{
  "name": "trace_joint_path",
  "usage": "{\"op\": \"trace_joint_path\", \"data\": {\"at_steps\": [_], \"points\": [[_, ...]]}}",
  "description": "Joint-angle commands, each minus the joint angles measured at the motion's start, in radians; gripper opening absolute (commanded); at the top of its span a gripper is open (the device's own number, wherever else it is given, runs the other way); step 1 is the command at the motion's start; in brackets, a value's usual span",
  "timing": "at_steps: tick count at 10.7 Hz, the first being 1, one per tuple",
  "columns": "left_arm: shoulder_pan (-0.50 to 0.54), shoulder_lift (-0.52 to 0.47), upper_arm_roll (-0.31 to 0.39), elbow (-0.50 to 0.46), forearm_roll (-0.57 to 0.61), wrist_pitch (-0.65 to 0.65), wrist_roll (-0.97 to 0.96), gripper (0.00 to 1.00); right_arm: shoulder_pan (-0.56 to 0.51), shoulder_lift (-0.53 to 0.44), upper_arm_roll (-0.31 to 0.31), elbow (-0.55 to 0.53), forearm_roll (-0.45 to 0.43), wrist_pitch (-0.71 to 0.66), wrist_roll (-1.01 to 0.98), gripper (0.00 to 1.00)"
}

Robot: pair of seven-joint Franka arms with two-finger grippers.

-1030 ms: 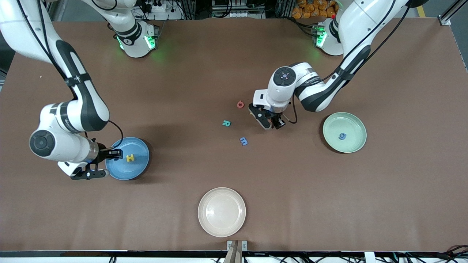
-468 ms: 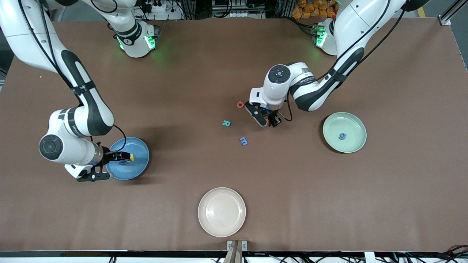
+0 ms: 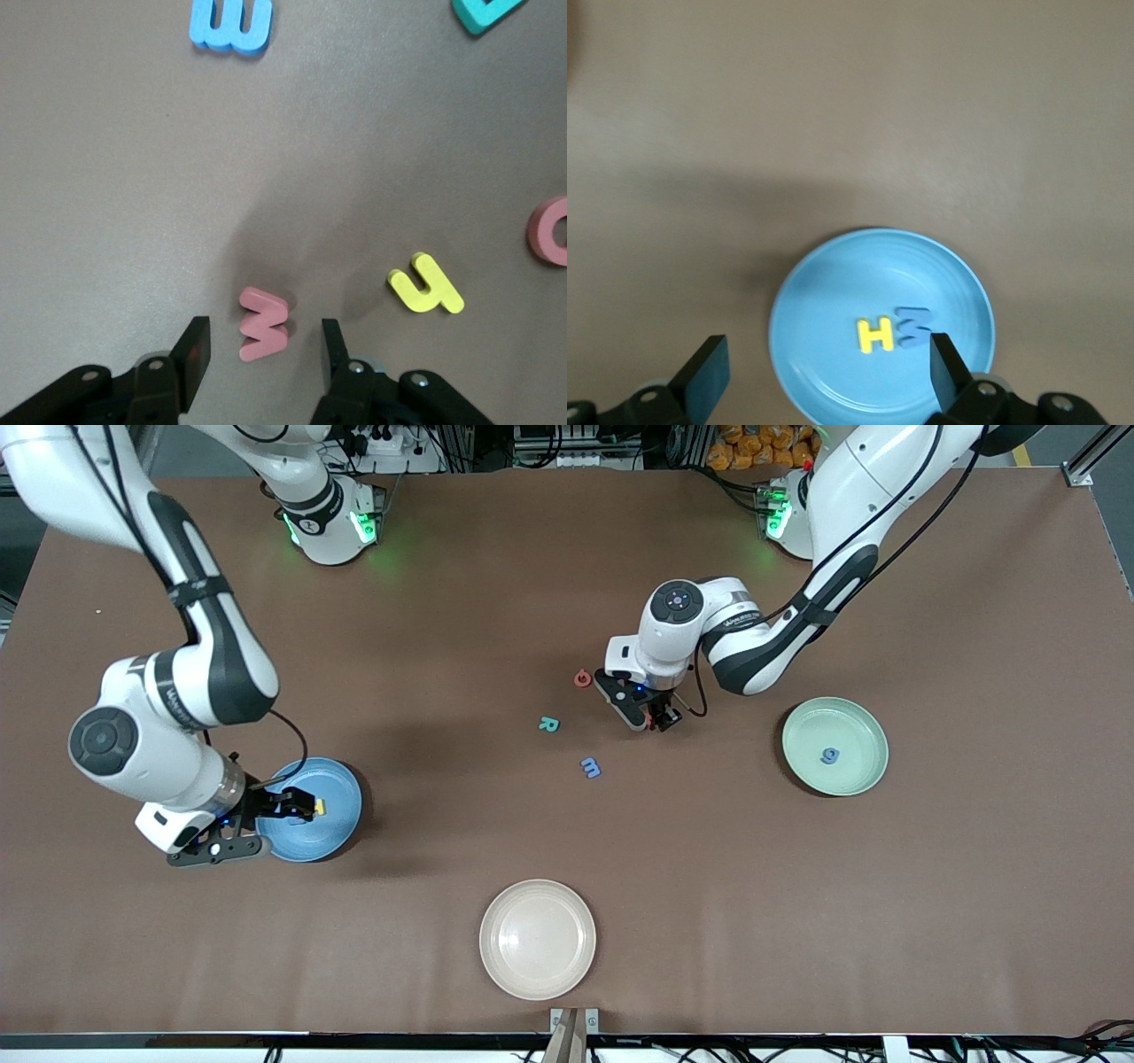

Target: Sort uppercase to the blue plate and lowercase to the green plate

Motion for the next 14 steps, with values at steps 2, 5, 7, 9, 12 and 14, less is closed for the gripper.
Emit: {"op": "trace_joint_path", "data": {"at_steps": [2,5,7,9,12,14], "points": [[0.005,0.011,0.005,-0.013,0.067,0.022,-0.053,0.59,0.051,-0.033,-0.004,0.039,0.019,0.005,0.000,1.00],[0.011,0.035,0.007,-0.013,0.141,0.022,-0.100,0.59,0.172,0.038,-0.002,0.078,0.016,0.367,-0.002,1.00],[0.011,0.047,0.008,-0.011,0.153,0.022,-0.111,0.59,0.211,0.100,-0.002,0.056,0.017,0.774,-0.002,1.00],[0.011,0.047,0.011,-0.011,0.153,0.022,-0.113,0.58,0.149,0.001,-0.002,-0.107,0.017,0.781,-0.008,1.00],[0.011,0.047,0.013,-0.011,0.153,0.022,-0.114,0.50,0.084,-0.164,-0.002,-0.191,0.017,0.443,-0.008,1.00],[0.008,0.047,0.013,-0.010,0.153,0.022,-0.114,0.42,0.059,-0.239,-0.002,-0.149,0.017,0.160,-0.008,1.00]]}}
